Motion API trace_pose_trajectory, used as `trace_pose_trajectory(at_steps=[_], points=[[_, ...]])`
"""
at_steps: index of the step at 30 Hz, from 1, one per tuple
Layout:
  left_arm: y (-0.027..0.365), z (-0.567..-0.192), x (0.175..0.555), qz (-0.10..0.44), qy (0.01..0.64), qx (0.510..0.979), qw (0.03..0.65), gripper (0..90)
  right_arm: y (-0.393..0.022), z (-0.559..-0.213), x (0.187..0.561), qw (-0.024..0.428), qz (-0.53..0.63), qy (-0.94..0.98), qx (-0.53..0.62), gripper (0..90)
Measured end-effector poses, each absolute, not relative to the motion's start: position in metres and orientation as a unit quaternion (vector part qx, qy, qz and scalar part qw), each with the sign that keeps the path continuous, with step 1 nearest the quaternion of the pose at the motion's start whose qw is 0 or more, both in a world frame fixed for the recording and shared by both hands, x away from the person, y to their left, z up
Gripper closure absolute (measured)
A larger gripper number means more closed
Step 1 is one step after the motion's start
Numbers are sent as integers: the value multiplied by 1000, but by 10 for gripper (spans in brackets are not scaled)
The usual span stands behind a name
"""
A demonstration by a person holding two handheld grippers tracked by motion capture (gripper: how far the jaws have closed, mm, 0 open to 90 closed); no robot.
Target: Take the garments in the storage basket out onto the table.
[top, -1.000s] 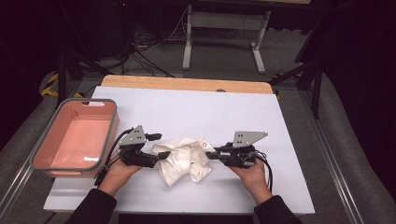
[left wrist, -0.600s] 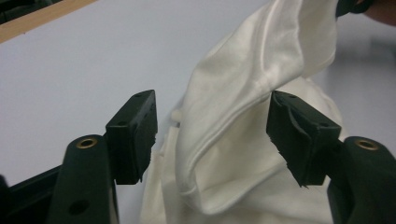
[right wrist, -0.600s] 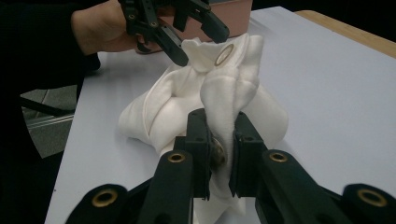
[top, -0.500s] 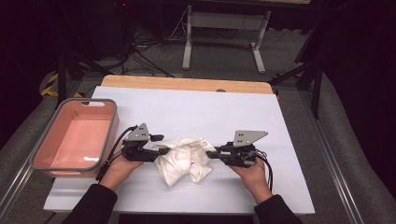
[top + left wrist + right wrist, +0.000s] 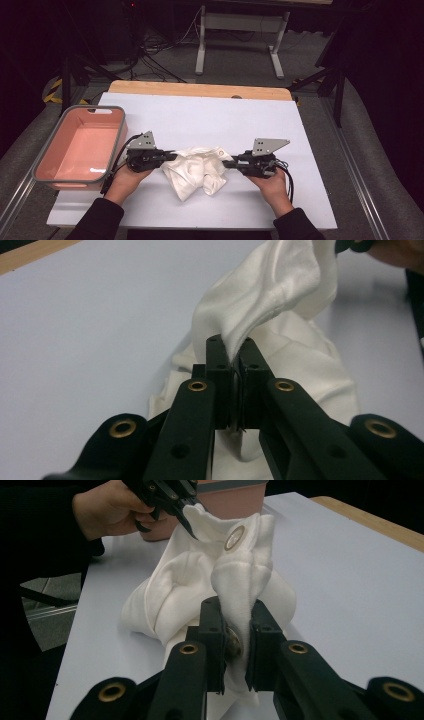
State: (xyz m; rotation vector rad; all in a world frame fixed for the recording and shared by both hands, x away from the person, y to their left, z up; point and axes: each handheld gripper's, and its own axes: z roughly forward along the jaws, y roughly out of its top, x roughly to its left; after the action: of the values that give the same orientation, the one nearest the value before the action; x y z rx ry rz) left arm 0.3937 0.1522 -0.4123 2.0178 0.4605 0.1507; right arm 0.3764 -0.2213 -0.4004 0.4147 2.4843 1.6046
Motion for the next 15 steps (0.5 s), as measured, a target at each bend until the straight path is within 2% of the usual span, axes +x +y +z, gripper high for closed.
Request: trace_pose_trajectory(at_steps=[15], points=[[156, -386, 386, -16, 151, 793, 590, 873, -234, -386, 376, 75, 577, 805, 117, 801]])
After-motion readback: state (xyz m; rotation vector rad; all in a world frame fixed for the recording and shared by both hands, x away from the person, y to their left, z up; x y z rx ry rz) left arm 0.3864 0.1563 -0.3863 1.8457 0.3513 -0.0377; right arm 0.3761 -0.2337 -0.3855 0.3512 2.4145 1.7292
